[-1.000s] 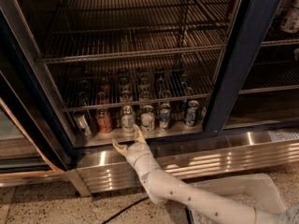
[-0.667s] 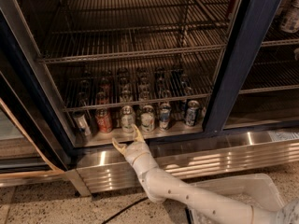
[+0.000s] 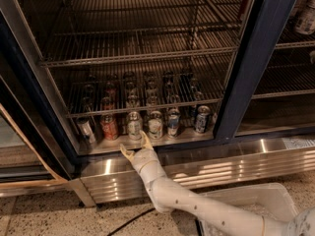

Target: Pick 7up can from middle shelf of fridge

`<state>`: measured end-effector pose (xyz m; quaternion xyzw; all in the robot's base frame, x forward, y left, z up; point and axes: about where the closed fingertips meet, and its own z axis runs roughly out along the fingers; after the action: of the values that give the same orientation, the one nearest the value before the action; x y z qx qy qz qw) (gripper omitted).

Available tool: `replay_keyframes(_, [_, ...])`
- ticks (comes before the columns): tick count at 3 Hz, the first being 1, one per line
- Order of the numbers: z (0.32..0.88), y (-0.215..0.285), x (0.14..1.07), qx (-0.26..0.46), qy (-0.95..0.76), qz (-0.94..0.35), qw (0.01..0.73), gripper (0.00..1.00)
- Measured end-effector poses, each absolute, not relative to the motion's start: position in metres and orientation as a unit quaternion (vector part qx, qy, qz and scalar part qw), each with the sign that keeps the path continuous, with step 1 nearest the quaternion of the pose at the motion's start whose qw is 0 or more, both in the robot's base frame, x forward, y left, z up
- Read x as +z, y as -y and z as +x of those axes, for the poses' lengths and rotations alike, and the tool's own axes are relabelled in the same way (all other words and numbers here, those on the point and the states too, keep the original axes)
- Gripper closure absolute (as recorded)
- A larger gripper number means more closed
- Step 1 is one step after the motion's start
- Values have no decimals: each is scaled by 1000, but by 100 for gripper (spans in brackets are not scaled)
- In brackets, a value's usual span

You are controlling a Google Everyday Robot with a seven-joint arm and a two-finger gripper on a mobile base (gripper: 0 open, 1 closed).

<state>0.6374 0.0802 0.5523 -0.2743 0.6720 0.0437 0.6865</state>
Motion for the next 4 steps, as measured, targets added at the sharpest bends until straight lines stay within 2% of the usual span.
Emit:
replay_keyframes(2, [637, -80, 552, 44, -672, -274, 686, 28])
replay_keyframes(3, [638, -80, 552, 44, -672, -274, 687, 27])
replay_keyframes(4, [649, -79, 553, 35, -671, -266, 691, 31])
